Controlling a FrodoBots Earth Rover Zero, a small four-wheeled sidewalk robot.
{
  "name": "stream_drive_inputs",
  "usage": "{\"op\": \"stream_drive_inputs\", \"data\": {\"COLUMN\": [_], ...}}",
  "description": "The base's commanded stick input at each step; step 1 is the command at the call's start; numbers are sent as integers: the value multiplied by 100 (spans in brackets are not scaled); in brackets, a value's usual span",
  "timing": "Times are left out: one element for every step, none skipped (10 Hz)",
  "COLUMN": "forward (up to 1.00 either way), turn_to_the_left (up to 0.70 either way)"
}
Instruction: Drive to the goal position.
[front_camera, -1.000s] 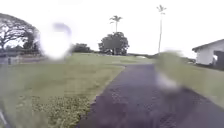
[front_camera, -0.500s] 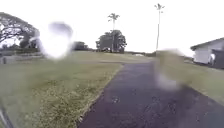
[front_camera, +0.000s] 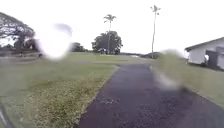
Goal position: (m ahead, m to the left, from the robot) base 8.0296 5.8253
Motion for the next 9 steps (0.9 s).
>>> {"op": "stream_drive_inputs", "data": {"forward": [0, 0, 0, 0, 6, 85, 85, 85, 85], "turn_to_the_left": [-85, -85, -71, 0, 0, 0, 0, -29, -34]}}
